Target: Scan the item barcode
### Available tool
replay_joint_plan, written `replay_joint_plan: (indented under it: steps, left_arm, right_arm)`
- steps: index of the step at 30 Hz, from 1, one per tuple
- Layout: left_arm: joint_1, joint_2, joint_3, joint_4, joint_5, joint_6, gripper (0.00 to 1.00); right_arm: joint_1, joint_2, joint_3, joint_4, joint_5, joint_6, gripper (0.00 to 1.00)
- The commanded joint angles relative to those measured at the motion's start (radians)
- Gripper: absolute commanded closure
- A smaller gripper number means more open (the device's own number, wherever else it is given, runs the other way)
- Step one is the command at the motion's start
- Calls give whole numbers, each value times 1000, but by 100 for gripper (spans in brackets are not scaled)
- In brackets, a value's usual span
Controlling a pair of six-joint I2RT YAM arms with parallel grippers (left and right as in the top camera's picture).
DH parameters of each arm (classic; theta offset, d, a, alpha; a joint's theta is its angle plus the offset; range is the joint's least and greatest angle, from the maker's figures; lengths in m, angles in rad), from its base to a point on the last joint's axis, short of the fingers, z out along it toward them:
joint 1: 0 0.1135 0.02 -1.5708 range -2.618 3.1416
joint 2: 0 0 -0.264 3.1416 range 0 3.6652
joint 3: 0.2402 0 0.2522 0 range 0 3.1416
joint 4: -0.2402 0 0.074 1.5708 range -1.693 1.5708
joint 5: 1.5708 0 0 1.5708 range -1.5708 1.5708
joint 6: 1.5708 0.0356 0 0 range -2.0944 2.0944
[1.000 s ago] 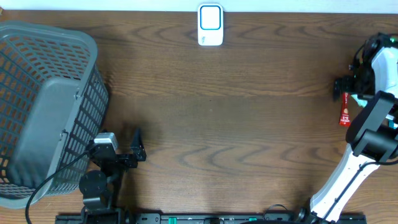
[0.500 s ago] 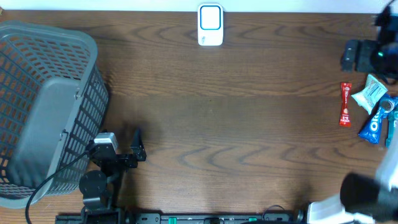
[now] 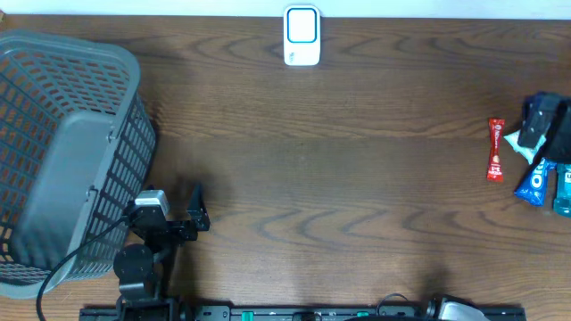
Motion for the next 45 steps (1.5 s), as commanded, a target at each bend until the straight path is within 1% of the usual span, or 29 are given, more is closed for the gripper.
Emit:
replay_joint_plan:
  steps: [1, 4, 8, 12, 17, 25, 26, 27, 32, 35, 39, 45]
  left_arm:
    - [5, -2, -20, -21, 6, 9, 2]
    - [5, -2, -20, -21, 6, 9, 2]
    - [5, -2, -20, -21, 6, 9, 2]
    - [5, -2, -20, -21, 6, 9, 2]
    - [5, -2, -20, -21, 6, 9, 2]
    - [5, -2, -20, -21, 6, 9, 2]
    - [5, -2, -20, -21, 6, 9, 2]
    - [5, -2, -20, -21, 6, 9, 2]
    - [5, -2, -20, -21, 6, 9, 2]
    - [5, -2, -20, -21, 6, 9, 2]
    - [5, -2, -20, -21, 6, 9, 2]
    - [5, -2, -20, -21, 6, 9, 2]
  right_arm:
    - [13, -57, -17, 61, 1, 2, 1]
    - [52, -132, -78, 193, -32, -43, 1]
    - [119, -270, -242, 410, -59, -47, 1]
    - [178, -444, -497, 652, -60, -47, 1]
    - [225, -673, -846, 908, -61, -47, 1]
    - [266, -969, -1334, 1197, -61, -47, 1]
    - [274, -1019, -1419, 1249, -62, -46, 1]
    - [276, -1035, -1447, 1265, -62, -47, 1]
    - [306, -1214, -1722, 1431, -49, -51, 1]
    - [317, -1289, -1848, 1516, -26, -54, 1]
    - [316, -1298, -1972, 1611, -9, -54, 1]
    - [315, -1298, -2086, 1619, -13, -53, 1]
